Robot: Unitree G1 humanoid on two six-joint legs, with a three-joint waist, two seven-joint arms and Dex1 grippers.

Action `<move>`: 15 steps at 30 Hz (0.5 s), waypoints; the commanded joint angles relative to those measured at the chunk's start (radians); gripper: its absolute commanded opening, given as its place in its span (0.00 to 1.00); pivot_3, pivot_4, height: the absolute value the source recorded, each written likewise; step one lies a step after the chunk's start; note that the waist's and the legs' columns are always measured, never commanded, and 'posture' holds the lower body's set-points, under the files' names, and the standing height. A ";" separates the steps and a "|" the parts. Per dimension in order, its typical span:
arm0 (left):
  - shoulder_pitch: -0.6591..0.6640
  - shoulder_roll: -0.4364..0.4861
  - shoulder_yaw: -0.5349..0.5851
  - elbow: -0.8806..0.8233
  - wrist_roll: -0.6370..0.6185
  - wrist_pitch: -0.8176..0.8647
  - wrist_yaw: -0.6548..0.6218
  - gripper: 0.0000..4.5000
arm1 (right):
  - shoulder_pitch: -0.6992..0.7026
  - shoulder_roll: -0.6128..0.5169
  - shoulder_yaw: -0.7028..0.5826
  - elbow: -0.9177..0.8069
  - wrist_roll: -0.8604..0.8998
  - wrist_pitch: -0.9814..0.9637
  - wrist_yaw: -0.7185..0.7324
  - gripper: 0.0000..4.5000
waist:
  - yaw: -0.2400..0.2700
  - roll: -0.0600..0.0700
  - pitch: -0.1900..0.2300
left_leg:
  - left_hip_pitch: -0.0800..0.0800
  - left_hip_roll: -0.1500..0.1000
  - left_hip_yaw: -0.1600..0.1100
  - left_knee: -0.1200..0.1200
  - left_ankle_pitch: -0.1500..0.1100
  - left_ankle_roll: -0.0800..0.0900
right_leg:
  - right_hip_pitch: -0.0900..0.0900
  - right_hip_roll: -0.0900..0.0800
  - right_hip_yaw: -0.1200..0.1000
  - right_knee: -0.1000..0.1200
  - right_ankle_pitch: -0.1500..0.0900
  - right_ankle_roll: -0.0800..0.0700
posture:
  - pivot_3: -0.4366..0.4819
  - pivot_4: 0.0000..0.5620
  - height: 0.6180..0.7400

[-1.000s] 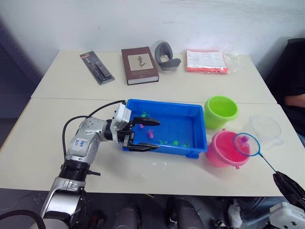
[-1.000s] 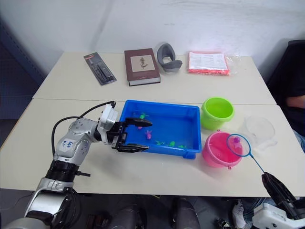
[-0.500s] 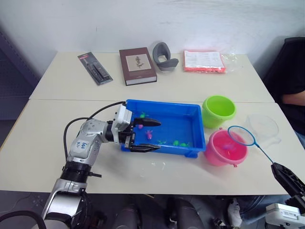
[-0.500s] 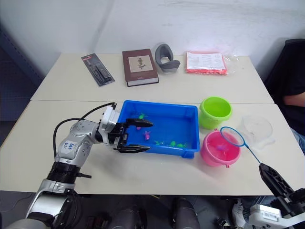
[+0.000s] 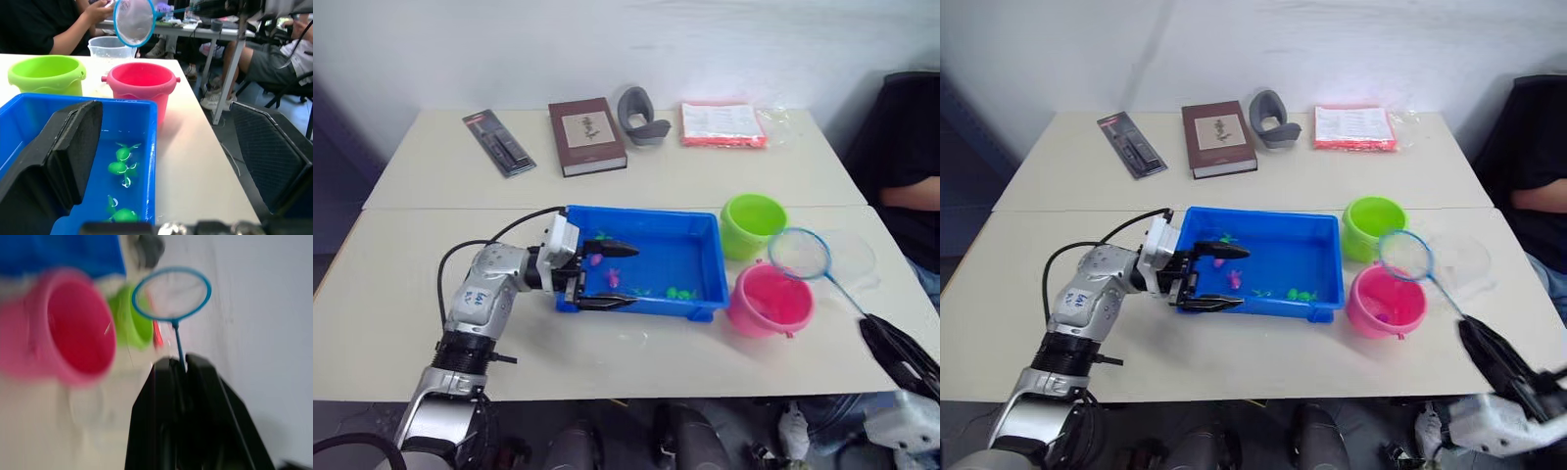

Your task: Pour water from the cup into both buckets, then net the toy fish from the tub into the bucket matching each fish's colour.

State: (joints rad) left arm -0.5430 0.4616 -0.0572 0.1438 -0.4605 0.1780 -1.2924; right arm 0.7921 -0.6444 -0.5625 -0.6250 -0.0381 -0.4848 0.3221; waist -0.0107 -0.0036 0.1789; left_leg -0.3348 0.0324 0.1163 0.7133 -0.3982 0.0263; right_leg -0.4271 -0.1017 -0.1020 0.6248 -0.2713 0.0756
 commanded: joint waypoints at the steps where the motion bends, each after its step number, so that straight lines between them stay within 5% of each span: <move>1: 0.023 0.073 0.076 0.021 0.004 -0.023 0.010 0.99 | -0.046 -0.122 0.102 -0.158 0.428 0.334 0.128 0.00 | -0.002 0.000 0.000 | 0.000 0.000 0.000 0.000 0.000 0.000 | 0.000 0.000 -0.001 0.001 0.000 -0.001 | 0.48 0.27 1.00; 6: 0.071 0.190 0.149 0.011 -0.004 -0.005 0.019 0.99 | -0.350 -0.305 0.176 -0.174 0.724 0.747 0.101 0.00 | 0.006 -0.002 0.001 | -0.001 0.000 -0.002 0.001 0.000 0.001 | -0.001 -0.004 -0.004 0.001 -0.001 -0.001 | 0.48 0.27 1.00; 10: 0.131 0.284 0.186 -0.003 0.008 0.007 0.012 0.99 | -0.638 -0.417 0.353 -0.094 0.738 0.989 0.151 0.00 | 0.013 -0.002 0.001 | -0.003 -0.002 -0.004 0.000 -0.001 0.001 | -0.002 -0.007 -0.008 0.000 -0.001 -0.002 | 0.48 0.27 1.00; 15: 0.138 0.328 0.177 0.004 0.038 -0.001 0.017 0.99 | -0.937 -0.427 0.580 0.032 0.637 1.159 0.216 0.00 | 0.022 -0.002 0.001 | -0.008 -0.004 -0.006 0.001 -0.001 0.002 | -0.002 -0.009 -0.012 -0.003 0.000 -0.001 | 0.48 0.27 1.00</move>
State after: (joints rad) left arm -0.3984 0.7731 0.1168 0.1692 -0.4317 0.1879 -1.2739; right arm -0.1109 -1.0644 -0.0090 -0.6082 0.6339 0.6440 0.5182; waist 0.0117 -0.0055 0.1800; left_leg -0.3438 0.0285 0.1101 0.7151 -0.3996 0.0285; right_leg -0.4300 -0.1111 -0.1143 0.6219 -0.2714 0.0752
